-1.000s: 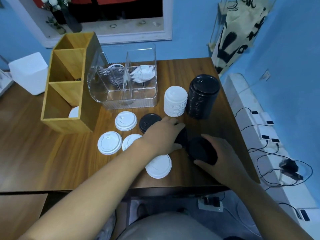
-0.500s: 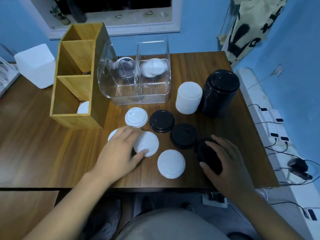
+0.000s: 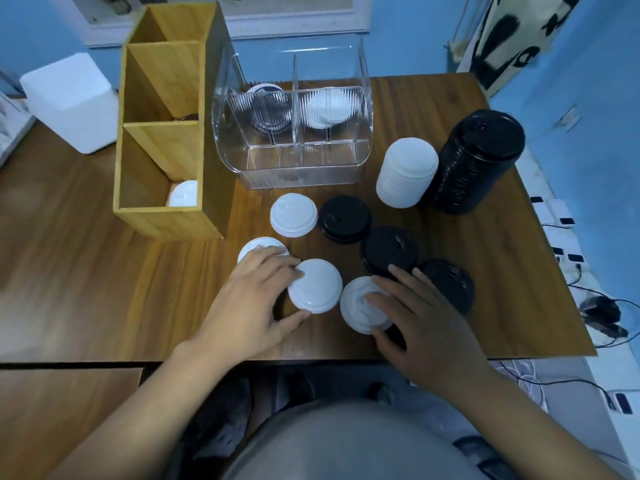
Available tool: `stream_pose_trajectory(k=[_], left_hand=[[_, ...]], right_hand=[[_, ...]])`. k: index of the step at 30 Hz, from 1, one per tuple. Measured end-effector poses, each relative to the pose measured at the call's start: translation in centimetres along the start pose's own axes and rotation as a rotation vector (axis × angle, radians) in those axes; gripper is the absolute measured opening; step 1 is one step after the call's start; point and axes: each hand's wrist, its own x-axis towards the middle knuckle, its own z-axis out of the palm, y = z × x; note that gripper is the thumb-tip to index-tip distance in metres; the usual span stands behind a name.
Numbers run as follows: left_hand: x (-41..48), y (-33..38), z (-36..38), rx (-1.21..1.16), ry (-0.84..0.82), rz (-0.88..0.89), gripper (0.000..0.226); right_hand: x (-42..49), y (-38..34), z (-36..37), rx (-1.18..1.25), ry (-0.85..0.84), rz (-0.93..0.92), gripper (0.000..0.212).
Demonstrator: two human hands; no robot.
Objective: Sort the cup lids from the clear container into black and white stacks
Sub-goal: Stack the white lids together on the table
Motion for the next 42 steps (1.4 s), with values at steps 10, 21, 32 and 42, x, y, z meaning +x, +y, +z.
stream_pose_trajectory(k=[10, 21, 32, 42], left_hand=[[-0.3, -0.6, -1.3, -0.129, -0.135, 0.025, 0.068], [-0.2, 1.1, 1.5, -0.180, -0.081, -0.041, 0.082], [0.6, 0.1, 1.7, -0.263, -0.123, 0.039, 0.092], [0.4, -0.5, 1.6, -0.240, -0.106, 0.112, 0.082]], right_hand=[[1.2, -1.8, -0.2, 0.028, -0.043, 0.107, 0.053], [2.7, -2.4, -2.4, 0.361, -0.057, 0.197, 0.064], [5.1, -3.7, 0.7, 0.287, -0.047, 0.009, 0.060], [4.9, -4.7, 1.1, 0.337, -0.067, 0.057, 0.046]])
